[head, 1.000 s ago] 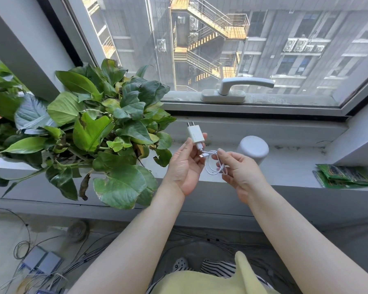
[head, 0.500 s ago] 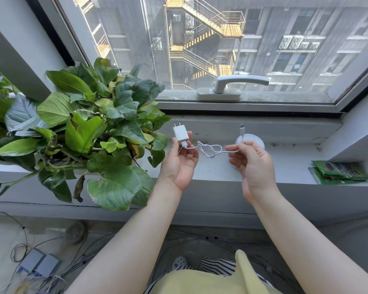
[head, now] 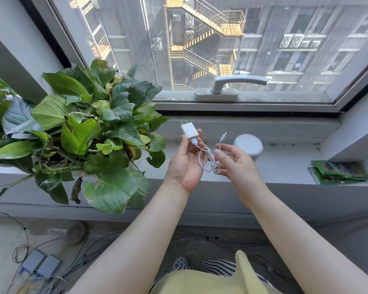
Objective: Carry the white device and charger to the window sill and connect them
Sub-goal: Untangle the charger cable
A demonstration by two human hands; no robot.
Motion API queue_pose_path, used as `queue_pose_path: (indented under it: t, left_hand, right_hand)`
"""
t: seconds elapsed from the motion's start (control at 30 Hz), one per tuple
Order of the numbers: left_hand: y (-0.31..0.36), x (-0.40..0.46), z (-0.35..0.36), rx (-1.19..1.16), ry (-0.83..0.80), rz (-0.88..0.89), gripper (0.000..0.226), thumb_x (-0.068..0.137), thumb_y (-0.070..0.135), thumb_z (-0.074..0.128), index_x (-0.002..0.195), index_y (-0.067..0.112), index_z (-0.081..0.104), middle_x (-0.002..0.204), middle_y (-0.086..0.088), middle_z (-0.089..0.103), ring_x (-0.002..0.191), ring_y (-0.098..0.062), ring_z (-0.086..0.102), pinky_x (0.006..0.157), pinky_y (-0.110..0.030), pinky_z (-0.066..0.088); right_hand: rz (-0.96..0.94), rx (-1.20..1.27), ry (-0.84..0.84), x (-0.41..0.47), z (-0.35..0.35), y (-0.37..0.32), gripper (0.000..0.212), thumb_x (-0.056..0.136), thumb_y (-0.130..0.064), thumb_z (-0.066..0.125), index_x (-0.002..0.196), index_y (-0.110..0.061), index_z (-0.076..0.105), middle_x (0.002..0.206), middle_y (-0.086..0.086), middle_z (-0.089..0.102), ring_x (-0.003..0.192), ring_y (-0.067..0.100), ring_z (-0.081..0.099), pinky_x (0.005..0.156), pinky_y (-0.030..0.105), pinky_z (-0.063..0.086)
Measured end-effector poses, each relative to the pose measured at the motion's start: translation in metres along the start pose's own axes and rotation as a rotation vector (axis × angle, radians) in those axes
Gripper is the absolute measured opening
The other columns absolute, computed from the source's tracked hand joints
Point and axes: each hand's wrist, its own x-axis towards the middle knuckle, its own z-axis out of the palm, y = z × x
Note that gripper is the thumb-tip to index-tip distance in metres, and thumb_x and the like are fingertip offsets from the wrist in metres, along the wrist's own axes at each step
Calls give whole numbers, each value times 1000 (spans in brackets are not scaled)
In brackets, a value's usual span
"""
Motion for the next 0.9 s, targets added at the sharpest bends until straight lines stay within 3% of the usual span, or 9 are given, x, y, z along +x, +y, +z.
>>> queue_pose_path:
  t: [0.1,0.27,0.37,0.47,0.57,0.67,0.77,0.83,0.9]
  left_hand:
    - [-3,-1,0,119,15,49,33,98,33,42,106,8,64,82,1,59,69,-8,55,69,-22,51]
    - [-3,-2,0,271,50,161,33,99,30,42,116,7,58,84,0,60,73,-11,57,71,-28,52]
    - [-3,-3,2,378,135,265,25,100,25,41,113,9,54,95,-1,63,77,-11,60,64,-26,56]
    - [-7,-5,8,556,231,330,20,101,26,38,111,13,50,93,1,61,73,-9,59,59,-21,54]
    - [-9,-6,11,717,286,392,21,102,28,35,114,14,46,92,1,56,69,-8,56,60,-21,53]
    - [-10,-6,15,837,328,433,27,102,29,33,122,15,43,93,5,54,70,-7,53,61,-23,51]
    - [-11,-5,16,885,371,451,21,102,28,31,118,19,40,95,6,54,69,-8,52,62,-26,53]
    - [-10,-3,17,954,390,463,18,102,28,31,116,20,38,101,2,55,75,-12,53,77,-36,54]
    - [-11,-3,19,984,399,460,14,102,28,31,114,23,36,105,0,54,74,-13,52,81,-39,52]
  right_hand:
    - [7,-119,18,1,4,0,41,81,-32,72,112,-20,47,95,9,73,76,17,68,82,35,53]
    - [-120,-164,50,4,7,-4,13,83,-15,71,75,-12,61,73,9,70,63,11,66,62,25,51]
    - [-142,-174,74,8,3,-4,12,81,-19,73,74,-10,70,79,8,67,69,13,56,68,28,46]
    - [-179,-194,133,11,3,-2,9,75,-25,77,68,-24,73,91,2,63,76,14,51,74,26,42]
    - [-227,-216,106,10,2,-7,12,78,-18,75,67,-22,73,66,-4,61,56,8,44,58,20,39]
    - [-245,-278,69,10,1,-10,15,80,-13,72,66,-18,73,49,-2,61,44,9,52,52,24,45]
    - [-282,-439,77,10,-1,-8,11,81,-15,69,70,-16,71,56,0,68,50,13,63,58,33,56]
    - [-319,-512,102,10,-1,-8,8,82,-17,67,75,-15,67,64,1,70,59,16,68,64,39,58]
    - [-358,-547,120,10,1,-8,11,84,-19,66,75,-16,62,68,1,69,63,17,71,64,40,58]
